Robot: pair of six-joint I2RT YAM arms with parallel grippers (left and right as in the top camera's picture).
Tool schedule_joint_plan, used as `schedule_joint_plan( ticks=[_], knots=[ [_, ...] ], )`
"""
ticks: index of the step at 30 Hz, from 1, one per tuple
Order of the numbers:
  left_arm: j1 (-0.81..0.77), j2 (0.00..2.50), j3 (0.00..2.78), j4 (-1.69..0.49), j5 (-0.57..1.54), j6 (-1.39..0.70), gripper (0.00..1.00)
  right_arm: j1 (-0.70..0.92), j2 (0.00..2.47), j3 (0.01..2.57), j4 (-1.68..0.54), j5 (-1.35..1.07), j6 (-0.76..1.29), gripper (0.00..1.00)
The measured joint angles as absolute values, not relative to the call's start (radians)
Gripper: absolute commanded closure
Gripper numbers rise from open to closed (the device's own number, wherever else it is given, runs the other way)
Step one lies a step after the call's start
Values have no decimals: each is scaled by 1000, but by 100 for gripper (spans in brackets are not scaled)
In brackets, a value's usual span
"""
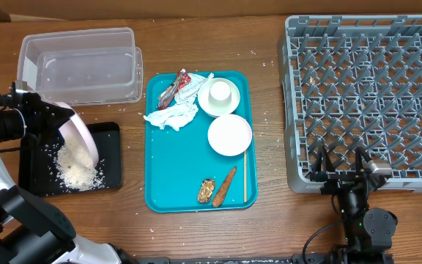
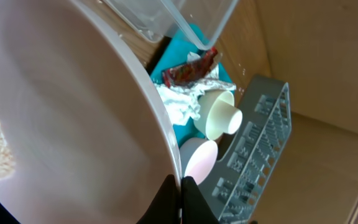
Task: Sort waste into correct bins and load items into the dishwasher
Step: 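Tilt the plate with the left gripper to dump rice onto black tray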
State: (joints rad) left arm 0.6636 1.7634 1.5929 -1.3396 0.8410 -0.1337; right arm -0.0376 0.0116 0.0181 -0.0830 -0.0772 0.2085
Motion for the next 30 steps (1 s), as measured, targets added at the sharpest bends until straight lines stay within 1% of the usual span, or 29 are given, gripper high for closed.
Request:
schedule_joint_plan(
  ticks=[14, 18, 24, 30],
  knots=[
    [669, 1763, 1593, -1391, 905, -84, 96, -38, 12, 18, -83, -77, 209, 0],
    [678, 1763, 1593, -1356, 901, -71, 96, -38, 12, 18, -83, -77, 209, 0],
    [720, 1763, 1593, -1403, 925, -47, 96, -38, 12, 18, -83, -77, 208, 0],
    [722, 1763, 1592, -1423, 954, 2, 96, -38, 12, 18, -83, -77, 208, 0]
  ],
)
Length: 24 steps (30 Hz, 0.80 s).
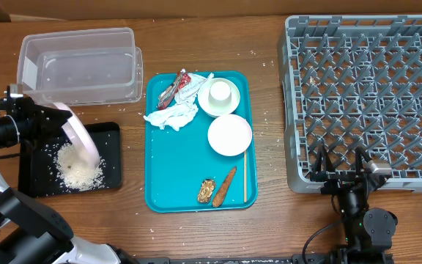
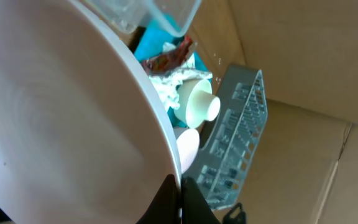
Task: Sort waste into correct bins and load items into the dishwasher
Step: 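Tilt the plate with the left gripper to dump rice onto black tray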
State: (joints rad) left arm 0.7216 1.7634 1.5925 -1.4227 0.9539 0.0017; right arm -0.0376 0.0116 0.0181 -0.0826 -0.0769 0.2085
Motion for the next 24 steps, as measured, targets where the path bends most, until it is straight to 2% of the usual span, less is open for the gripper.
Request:
schedule_joint_plan(
  ticks=[11, 24],
  knots=[
    [743, 1763, 1592, -1452, 1011, 33, 96, -38, 12, 18, -83, -77, 208, 0],
    [747, 1763, 1592, -1448, 922, 37, 96, -38, 12, 18, -83, -77, 208, 0]
  ],
)
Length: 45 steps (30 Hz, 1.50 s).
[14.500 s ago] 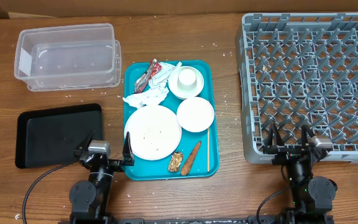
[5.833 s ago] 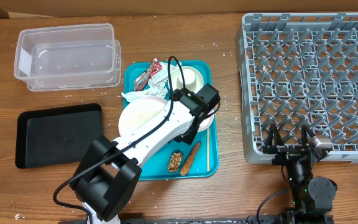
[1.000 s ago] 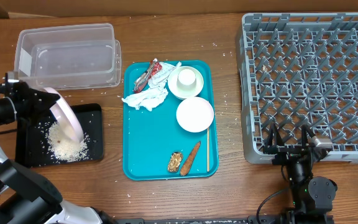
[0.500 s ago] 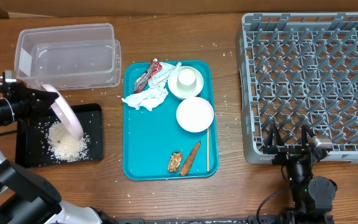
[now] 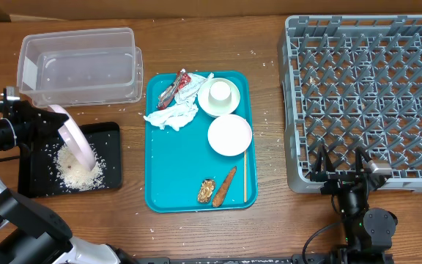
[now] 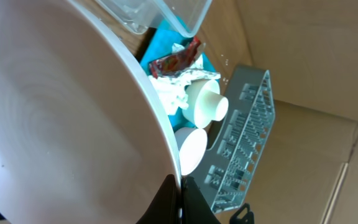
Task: Sort waste into correct bins and load items into the dishwasher
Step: 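Tilt the plate with the left gripper to dump rice onto black tray, then return the empty plate to the teal tray with the left gripper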
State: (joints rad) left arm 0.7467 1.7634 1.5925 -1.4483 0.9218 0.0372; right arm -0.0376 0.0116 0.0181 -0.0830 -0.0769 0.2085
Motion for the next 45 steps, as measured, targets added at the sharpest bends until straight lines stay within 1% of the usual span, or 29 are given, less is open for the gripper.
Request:
schedule_joint_plan(
  ticks=[7, 10, 14, 20, 28, 35, 39, 45],
  knots=[
    [714, 1743, 1592, -1481, 881, 41, 96, -38, 12, 18, -83, -78, 209, 0],
    [671, 1700, 1592, -1486, 858, 40, 96, -38, 12, 18, -83, -77, 208, 0],
    [583, 1628, 1592, -1506, 746, -1, 96, -38, 12, 18, -83, -77, 209, 0],
    [343, 1575, 1592, -1518, 625, -65, 96, -38, 12, 18, -83, -77, 208, 0],
    [-42, 1579, 1592, -1424, 481, -229, 96, -38, 12, 18, -83, -77, 208, 0],
    [-338, 1620, 1592, -1372, 231, -372, 96, -38, 12, 18, -83, -77, 209, 0],
    [-448, 1679, 1592, -1353, 118, -423, 96, -38, 12, 18, -83, -77, 209, 0],
    [-543, 1810, 1592, -1320, 55, -451, 96, -38, 12, 18, -83, -77, 208, 0]
  ],
)
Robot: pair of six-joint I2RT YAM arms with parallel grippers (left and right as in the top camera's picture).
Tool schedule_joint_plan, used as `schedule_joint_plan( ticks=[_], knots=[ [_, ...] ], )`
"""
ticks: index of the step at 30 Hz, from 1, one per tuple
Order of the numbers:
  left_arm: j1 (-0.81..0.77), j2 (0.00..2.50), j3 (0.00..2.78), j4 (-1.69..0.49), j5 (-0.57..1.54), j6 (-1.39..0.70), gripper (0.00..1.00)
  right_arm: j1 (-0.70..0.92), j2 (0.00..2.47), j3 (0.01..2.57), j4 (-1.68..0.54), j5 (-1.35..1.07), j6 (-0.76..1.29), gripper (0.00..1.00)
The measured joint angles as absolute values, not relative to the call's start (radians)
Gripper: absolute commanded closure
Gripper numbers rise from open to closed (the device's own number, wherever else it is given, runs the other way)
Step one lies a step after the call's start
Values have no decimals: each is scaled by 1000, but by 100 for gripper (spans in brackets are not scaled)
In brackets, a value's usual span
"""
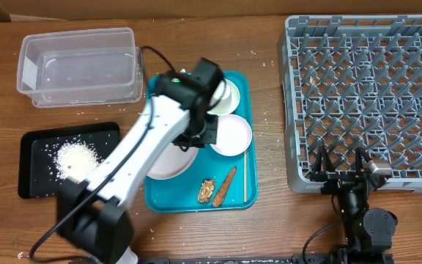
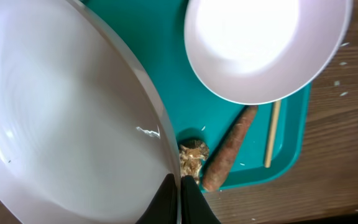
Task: Sort waste into correct bins and load items into the dishwasher
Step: 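Return the empty plate to the teal tray with the left gripper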
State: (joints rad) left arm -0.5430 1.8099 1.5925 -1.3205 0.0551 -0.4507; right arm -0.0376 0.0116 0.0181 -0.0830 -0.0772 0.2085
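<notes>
My left gripper (image 1: 195,143) is shut on the rim of an empty white plate (image 1: 168,159), which it holds over the lower left of the teal tray (image 1: 234,196). In the left wrist view the fingers (image 2: 180,200) pinch the plate (image 2: 61,118) edge. A white bowl (image 2: 263,43) lies beside it, with a carrot piece (image 2: 229,147), a crumbly food scrap (image 2: 193,159) and a chopstick (image 2: 271,134) below. A cup on a saucer (image 1: 226,94) peeks out behind the arm. My right gripper (image 1: 341,167) rests open at the dish rack's front edge.
A grey dish rack (image 1: 365,88) fills the right side. A clear plastic bin (image 1: 79,64) stands at the back left. In front of it is a black tray (image 1: 31,183) holding a rice heap (image 1: 74,157). The left arm hides the upper left of the teal tray.
The left arm has moved right with the plate. The plate was tilted over the black tray and is now nearly level over the teal tray. The right arm is unchanged.
The plate was tilted over the black tray with rice still on it and a heap below. Then it stood steeper and bare, and stayed so. The rice lies on the black tray, and the empty plate is now over the teal tray.
</notes>
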Motion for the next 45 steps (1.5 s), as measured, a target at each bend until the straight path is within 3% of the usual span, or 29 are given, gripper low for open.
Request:
schedule_joint_plan(
  ticks=[15, 16, 19, 37, 45],
  knots=[
    [-577, 1979, 1592, -1304, 40, -463, 96, -38, 12, 18, -83, -77, 208, 0],
    [-577, 1980, 1592, -1302, 40, -463, 95, -38, 12, 18, -83, -77, 208, 0],
    [-577, 1980, 1592, -1301, 39, -462, 80, -38, 12, 18, -83, -77, 209, 0],
    [-576, 1980, 1592, -1357, 40, -469, 75, -38, 12, 18, -83, -77, 209, 0],
    [-543, 1980, 1592, -1380, 18, -468, 68, -38, 12, 18, -83, -77, 209, 0]
  ],
)
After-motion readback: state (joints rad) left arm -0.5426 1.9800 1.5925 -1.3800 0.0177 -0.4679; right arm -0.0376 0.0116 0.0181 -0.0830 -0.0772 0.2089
